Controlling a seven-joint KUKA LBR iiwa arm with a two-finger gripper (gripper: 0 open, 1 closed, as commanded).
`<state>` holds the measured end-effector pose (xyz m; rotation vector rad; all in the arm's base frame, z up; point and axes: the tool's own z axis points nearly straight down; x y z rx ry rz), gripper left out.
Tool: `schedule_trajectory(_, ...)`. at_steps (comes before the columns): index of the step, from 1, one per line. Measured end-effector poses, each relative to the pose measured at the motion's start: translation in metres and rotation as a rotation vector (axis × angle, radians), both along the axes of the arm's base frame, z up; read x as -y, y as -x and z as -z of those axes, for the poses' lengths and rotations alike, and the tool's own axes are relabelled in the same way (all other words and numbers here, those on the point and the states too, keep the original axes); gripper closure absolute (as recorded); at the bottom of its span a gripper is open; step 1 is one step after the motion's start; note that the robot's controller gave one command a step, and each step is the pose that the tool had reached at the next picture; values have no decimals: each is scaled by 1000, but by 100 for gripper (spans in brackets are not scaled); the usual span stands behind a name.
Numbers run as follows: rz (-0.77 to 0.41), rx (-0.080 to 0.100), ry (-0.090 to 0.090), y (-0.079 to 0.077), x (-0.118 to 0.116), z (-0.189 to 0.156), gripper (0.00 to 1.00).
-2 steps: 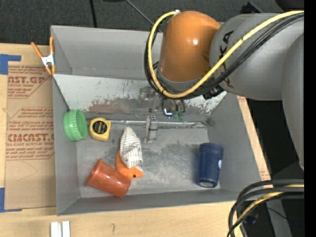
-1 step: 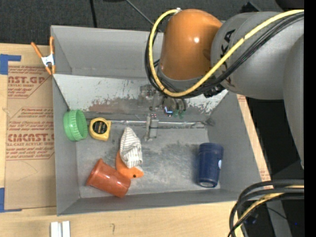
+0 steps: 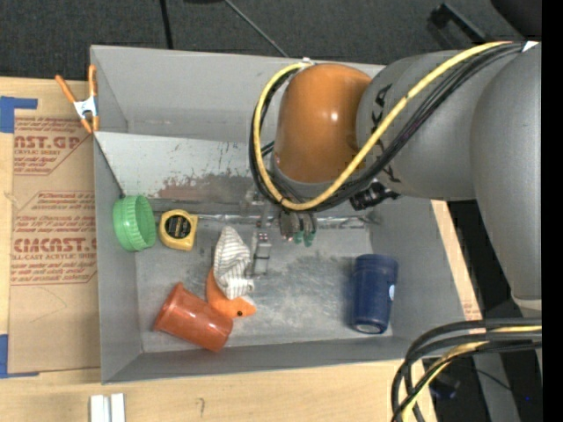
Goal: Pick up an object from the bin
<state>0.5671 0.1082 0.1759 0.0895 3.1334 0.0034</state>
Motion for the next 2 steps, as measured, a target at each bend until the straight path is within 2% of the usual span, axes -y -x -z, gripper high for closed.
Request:
schedule_trajectory(1, 62, -2, 0, 15, -5, 67, 0)
schedule_trajectory(2, 78, -5, 0, 0, 9, 97, 100)
